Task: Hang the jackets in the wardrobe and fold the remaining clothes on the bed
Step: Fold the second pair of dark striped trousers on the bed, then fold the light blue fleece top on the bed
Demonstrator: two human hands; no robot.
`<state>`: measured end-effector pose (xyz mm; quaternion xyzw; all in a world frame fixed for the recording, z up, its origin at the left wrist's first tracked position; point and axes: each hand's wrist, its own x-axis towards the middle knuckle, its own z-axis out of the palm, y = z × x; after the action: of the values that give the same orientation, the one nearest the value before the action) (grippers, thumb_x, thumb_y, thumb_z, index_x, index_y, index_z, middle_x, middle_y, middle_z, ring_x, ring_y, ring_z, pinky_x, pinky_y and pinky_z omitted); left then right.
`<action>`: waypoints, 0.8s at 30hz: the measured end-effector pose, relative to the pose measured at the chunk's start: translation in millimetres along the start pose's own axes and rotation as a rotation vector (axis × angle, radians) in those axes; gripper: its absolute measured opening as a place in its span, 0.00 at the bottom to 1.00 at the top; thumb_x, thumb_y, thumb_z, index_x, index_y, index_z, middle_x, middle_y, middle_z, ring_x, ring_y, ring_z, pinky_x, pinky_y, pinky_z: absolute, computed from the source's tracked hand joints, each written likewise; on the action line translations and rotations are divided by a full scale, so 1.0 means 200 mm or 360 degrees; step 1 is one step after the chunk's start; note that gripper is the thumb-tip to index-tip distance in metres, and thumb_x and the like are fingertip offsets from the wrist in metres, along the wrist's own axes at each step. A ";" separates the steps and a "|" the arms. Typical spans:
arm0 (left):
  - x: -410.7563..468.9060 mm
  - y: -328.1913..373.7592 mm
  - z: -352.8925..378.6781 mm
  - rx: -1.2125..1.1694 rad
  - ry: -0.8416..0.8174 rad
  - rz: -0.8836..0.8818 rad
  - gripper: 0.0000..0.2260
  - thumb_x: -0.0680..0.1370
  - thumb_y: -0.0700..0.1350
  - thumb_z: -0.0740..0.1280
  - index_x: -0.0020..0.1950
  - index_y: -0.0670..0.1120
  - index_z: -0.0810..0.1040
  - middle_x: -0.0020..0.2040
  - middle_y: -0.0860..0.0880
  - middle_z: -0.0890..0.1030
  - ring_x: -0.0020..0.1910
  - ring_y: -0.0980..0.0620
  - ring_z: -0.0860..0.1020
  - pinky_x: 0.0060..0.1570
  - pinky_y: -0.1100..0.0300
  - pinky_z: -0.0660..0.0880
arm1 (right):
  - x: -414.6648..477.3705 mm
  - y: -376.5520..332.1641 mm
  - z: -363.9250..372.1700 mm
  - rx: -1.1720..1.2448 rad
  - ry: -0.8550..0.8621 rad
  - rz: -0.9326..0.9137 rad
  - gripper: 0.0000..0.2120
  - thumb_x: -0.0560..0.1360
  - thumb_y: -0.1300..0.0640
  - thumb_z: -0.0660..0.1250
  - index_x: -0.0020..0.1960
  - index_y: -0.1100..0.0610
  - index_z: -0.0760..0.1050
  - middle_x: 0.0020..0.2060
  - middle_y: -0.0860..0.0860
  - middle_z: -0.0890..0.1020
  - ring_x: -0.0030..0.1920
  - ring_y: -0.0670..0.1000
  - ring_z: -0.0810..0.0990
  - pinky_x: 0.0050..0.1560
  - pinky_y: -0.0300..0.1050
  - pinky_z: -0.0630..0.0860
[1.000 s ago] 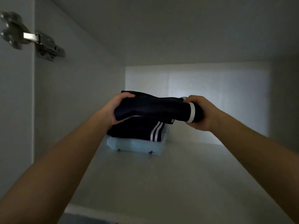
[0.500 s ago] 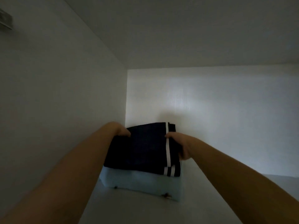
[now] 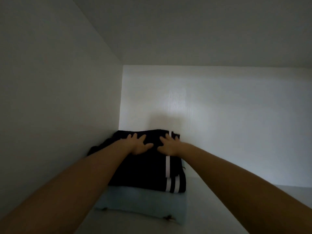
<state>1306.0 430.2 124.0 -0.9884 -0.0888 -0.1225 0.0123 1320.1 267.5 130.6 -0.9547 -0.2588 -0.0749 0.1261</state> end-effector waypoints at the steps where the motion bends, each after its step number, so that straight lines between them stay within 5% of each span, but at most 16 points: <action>1: 0.01 0.02 0.05 -0.0037 -0.0132 -0.0035 0.33 0.79 0.66 0.46 0.78 0.52 0.41 0.78 0.43 0.42 0.76 0.40 0.43 0.73 0.40 0.45 | -0.02 0.02 0.02 0.0099 -0.0180 -0.0018 0.30 0.82 0.46 0.51 0.78 0.55 0.44 0.77 0.55 0.43 0.76 0.57 0.41 0.75 0.56 0.43; 4: -0.02 0.03 0.10 -0.0027 -0.0090 -0.0135 0.33 0.78 0.68 0.46 0.77 0.55 0.39 0.77 0.41 0.40 0.76 0.39 0.42 0.71 0.38 0.43 | -0.19 0.09 0.03 0.0528 -0.0318 -0.0138 0.24 0.83 0.51 0.50 0.76 0.60 0.54 0.77 0.58 0.51 0.76 0.56 0.50 0.70 0.40 0.48; 8: -0.15 0.11 -0.02 0.0059 0.0157 -0.0071 0.31 0.80 0.63 0.50 0.78 0.49 0.50 0.77 0.41 0.53 0.75 0.40 0.54 0.70 0.39 0.54 | -0.51 0.23 -0.06 0.0519 -0.0122 -0.0143 0.27 0.82 0.45 0.49 0.77 0.55 0.53 0.76 0.51 0.57 0.74 0.49 0.57 0.66 0.33 0.53; 12: -0.43 0.39 -0.18 0.0078 0.0564 0.0434 0.24 0.81 0.57 0.53 0.71 0.45 0.63 0.67 0.43 0.70 0.62 0.44 0.71 0.60 0.49 0.67 | -0.94 0.37 -0.20 0.0116 0.0103 -0.0150 0.28 0.81 0.45 0.55 0.77 0.49 0.51 0.76 0.48 0.56 0.74 0.49 0.58 0.68 0.39 0.55; 18: -1.16 0.97 -0.47 0.0215 0.0999 0.1173 0.19 0.80 0.55 0.55 0.67 0.48 0.67 0.55 0.49 0.77 0.52 0.48 0.75 0.55 0.52 0.70 | -1.87 0.58 -0.36 -0.0880 0.0359 -0.0123 0.28 0.79 0.49 0.58 0.76 0.46 0.52 0.77 0.50 0.55 0.76 0.53 0.55 0.73 0.52 0.56; 24: -2.11 1.67 -0.51 -0.0201 0.1188 0.1892 0.17 0.77 0.56 0.55 0.62 0.52 0.72 0.50 0.54 0.79 0.50 0.51 0.76 0.54 0.55 0.69 | -3.14 0.72 -0.57 -0.1254 0.0385 0.0247 0.27 0.76 0.52 0.59 0.74 0.48 0.57 0.73 0.50 0.62 0.73 0.53 0.59 0.71 0.49 0.56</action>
<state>938.2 23.8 119.3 -0.7602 0.4837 -0.4309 0.0495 848.4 -182.7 78.9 -0.9310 -0.1211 -0.2700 -0.2139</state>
